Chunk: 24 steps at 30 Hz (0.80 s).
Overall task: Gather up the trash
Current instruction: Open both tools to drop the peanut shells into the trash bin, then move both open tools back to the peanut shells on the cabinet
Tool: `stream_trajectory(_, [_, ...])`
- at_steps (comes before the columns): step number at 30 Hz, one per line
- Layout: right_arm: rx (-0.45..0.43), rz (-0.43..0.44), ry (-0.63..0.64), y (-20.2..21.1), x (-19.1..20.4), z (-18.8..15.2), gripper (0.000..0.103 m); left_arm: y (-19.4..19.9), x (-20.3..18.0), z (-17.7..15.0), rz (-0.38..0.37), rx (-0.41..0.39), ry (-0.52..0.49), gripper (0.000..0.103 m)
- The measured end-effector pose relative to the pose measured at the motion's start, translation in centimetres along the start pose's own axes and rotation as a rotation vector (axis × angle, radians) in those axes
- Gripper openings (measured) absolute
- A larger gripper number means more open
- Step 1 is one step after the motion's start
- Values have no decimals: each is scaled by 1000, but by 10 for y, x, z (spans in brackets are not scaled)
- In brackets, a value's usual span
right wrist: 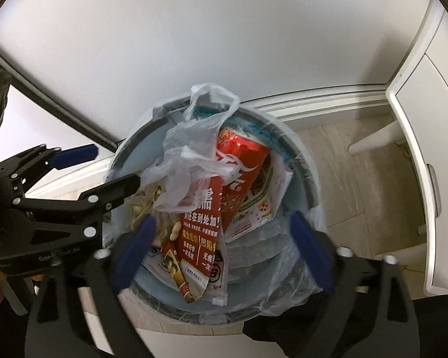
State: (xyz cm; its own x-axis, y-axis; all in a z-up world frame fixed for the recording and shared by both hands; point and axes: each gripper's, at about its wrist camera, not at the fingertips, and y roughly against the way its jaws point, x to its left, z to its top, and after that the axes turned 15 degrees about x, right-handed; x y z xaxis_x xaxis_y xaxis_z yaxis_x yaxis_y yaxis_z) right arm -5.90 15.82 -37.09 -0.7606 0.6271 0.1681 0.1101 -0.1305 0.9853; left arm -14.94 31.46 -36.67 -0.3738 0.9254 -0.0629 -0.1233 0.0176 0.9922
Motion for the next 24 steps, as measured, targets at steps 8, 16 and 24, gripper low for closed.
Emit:
stream_trajectory(8, [-75, -8, -34, 15, -8, 0, 96, 16, 3, 4, 38, -96, 35, 97])
stream_trajectory(16, [-138, -59, -19, 35, -5, -4, 96, 28, 0, 4, 88, -130, 31, 97])
stream_trajectory(24, [-374, -77, -117, 122, -22, -19, 96, 83, -21, 5, 114, -242, -31, 97])
